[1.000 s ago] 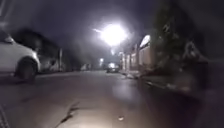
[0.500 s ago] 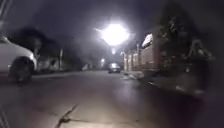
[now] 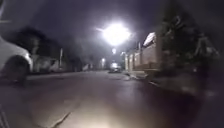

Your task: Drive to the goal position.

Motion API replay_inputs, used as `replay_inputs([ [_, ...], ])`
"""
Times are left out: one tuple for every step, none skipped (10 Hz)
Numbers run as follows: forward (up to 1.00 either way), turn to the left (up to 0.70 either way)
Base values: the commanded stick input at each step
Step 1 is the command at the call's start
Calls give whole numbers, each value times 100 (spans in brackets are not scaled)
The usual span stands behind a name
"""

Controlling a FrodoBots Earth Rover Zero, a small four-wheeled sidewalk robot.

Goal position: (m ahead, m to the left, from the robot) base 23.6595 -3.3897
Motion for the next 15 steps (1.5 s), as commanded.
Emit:
replay_inputs([
  [70, 0],
  [70, 0],
  [70, 0],
  [70, 0],
  [70, 0],
  [70, 0],
  [70, 0],
  [70, 0],
  [70, 0],
  [70, 0],
  [70, 0],
  [70, 0],
  [70, 0],
  [70, 0],
  [70, 0],
])
